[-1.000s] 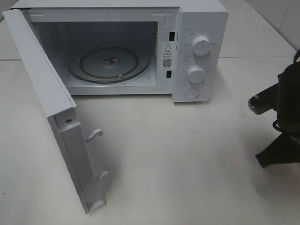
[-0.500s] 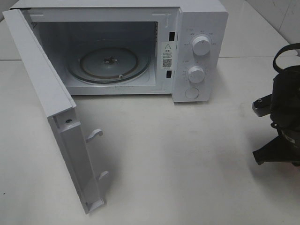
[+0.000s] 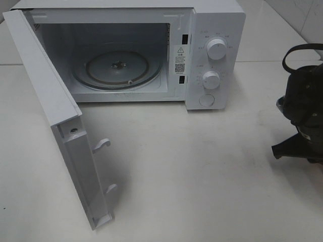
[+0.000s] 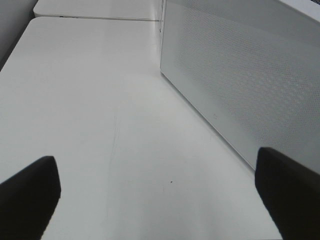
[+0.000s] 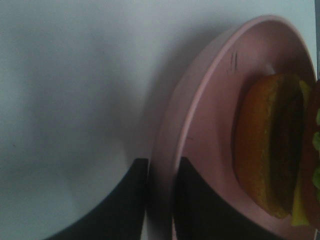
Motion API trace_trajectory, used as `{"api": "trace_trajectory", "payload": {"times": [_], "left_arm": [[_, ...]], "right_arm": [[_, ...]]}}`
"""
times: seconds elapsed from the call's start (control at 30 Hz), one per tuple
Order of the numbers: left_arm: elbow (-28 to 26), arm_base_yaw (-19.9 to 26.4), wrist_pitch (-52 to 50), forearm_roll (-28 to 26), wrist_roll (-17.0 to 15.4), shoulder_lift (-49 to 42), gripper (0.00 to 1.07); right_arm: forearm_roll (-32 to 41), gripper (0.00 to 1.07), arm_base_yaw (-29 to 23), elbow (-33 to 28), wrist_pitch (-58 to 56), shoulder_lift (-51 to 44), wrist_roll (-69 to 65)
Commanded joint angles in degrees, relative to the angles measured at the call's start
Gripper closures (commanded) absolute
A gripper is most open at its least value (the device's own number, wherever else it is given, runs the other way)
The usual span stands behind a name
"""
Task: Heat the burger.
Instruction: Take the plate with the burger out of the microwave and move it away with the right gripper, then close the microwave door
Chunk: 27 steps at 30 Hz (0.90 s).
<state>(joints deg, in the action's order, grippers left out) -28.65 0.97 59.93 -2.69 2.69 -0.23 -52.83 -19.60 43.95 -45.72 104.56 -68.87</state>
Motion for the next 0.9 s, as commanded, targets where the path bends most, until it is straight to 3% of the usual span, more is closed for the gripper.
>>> {"api": "trace_trajectory", "payload": {"times": [0.03,0.3,0.9], "left_arm": [[0.17,0.00,-0.52,-0.34,-0.06,-1.49,0.09],[0.17,0.00,-0.52,-0.34,-0.06,-1.49,0.09],[0.17,0.00,-0.52,-0.34,-0.06,-1.49,0.09]], "right_arm": [[-1.89,0.73,0.17,1.66,-0.63,0.17,-0.57],[1.66,0.50,0.17,2.86,0.57,0.06,4.01],[19.60,0.49,0.00,4.93,-0.11,-11.92,31.51]]}}
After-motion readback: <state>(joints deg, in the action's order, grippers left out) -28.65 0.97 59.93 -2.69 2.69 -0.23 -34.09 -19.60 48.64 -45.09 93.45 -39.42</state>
